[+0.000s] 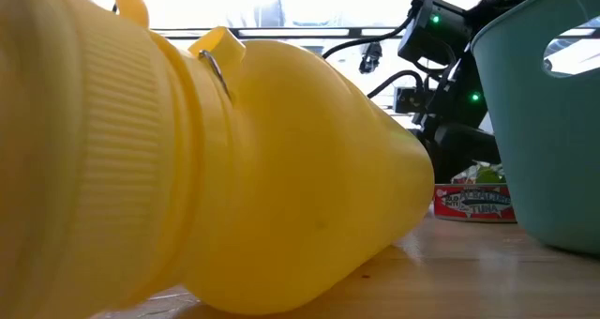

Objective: Pick & Place Food Item
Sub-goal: Put the purple water bottle into the transparent bin

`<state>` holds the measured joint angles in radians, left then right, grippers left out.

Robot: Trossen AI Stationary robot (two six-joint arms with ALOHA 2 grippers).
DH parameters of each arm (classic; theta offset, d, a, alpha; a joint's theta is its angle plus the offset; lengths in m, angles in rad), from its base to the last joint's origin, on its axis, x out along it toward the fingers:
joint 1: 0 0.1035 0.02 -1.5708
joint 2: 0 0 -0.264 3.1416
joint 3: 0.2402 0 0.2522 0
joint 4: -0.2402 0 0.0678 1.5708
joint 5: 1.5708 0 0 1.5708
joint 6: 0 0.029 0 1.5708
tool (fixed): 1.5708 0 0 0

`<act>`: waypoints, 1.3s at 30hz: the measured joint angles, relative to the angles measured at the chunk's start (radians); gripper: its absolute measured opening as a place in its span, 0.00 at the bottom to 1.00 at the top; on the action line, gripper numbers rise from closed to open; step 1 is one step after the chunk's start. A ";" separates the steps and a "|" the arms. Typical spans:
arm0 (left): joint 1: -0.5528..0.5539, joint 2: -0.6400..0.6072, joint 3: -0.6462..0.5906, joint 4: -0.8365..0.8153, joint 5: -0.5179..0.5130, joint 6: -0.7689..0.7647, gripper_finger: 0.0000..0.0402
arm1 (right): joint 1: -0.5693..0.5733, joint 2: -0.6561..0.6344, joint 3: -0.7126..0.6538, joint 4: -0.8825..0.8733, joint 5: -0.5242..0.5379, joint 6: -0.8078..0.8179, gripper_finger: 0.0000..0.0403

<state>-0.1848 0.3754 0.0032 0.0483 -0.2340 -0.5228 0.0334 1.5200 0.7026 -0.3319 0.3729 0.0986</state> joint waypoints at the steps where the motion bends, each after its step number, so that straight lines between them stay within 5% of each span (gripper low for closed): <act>1: 0.000 0.000 0.000 0.000 0.000 0.000 0.96 | 0.000 0.000 0.000 0.000 0.000 0.000 0.52; 23: 0.000 0.000 0.000 0.000 0.000 0.000 0.96 | 0.011 -0.123 0.000 -0.057 -0.014 0.000 0.51; 39: 0.000 0.000 0.000 0.000 0.000 0.000 0.96 | 0.068 -0.196 0.308 -0.598 -0.014 0.045 0.51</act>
<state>-0.1848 0.3752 0.0032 0.0483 -0.2340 -0.5228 0.1009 1.3236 1.0103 -0.9303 0.3584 0.1433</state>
